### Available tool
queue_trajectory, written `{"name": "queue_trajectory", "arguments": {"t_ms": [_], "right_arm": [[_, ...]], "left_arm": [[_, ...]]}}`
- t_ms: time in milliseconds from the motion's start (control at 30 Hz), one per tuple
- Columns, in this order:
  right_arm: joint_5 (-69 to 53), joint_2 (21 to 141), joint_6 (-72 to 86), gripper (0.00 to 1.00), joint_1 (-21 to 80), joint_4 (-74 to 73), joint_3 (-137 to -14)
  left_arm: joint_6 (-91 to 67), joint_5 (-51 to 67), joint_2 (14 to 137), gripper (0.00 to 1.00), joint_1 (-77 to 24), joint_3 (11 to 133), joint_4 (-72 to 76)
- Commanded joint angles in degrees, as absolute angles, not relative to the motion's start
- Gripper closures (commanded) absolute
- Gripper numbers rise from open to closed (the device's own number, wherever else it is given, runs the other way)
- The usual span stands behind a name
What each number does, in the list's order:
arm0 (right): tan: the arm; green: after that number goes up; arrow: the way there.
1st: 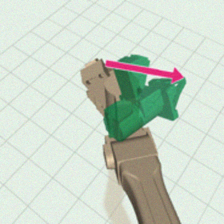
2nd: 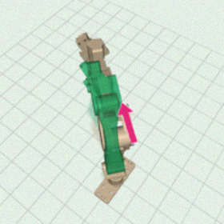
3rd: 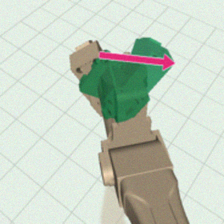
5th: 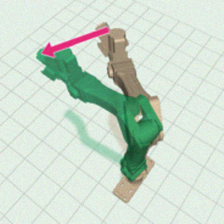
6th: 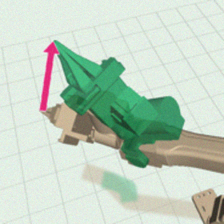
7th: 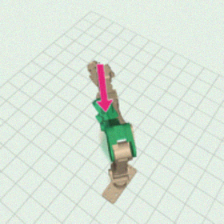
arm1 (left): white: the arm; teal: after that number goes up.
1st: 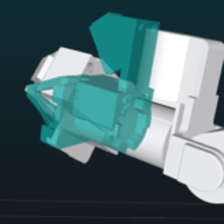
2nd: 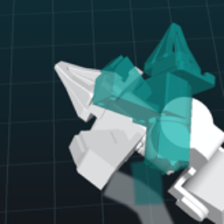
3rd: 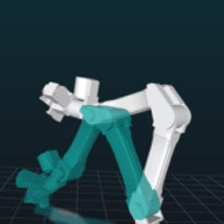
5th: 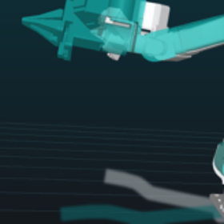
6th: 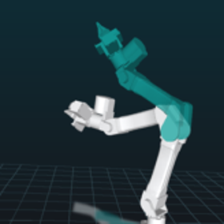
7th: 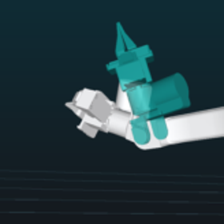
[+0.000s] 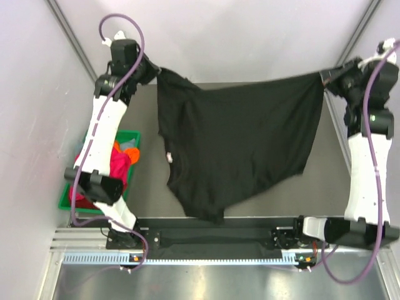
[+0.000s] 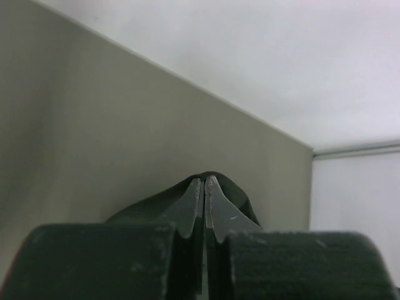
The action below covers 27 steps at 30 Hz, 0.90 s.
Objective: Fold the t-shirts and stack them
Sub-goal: Flatten the tshirt out
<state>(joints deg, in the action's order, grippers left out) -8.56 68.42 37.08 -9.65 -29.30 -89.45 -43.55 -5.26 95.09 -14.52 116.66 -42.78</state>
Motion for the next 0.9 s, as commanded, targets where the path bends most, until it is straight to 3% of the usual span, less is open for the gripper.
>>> {"name": "queue_trajectory", "arguments": {"t_ms": [0, 167, 467, 667, 867], "right_arm": [[-10.9, 73.5, 33.9, 1.0, -10.2, -23.0, -102.5], [-9.9, 76.7, 31.2, 1.0, -10.2, -31.4, -113.9], [-7.5, 58.5, 30.5, 1.0, -10.2, -41.2, -107.5], [-4.0, 45.9, 29.8, 1.0, -10.2, -49.8, -108.5], [-2.0, 40.5, 30.3, 1.0, -10.1, -56.3, -115.0]], "left_arm": [[-44.4, 2.3, 96.5, 1.0, -11.4, 128.3, -32.4], [-44.8, 4.0, 95.1, 1.0, -10.8, 133.4, -30.2], [-46.3, 4.6, 69.3, 1.0, -10.9, 113.5, -26.2], [-48.7, 7.4, 58.4, 1.0, -10.9, 113.8, -29.9], [-48.8, 7.2, 56.3, 1.0, -10.8, 121.9, -36.3]]}}
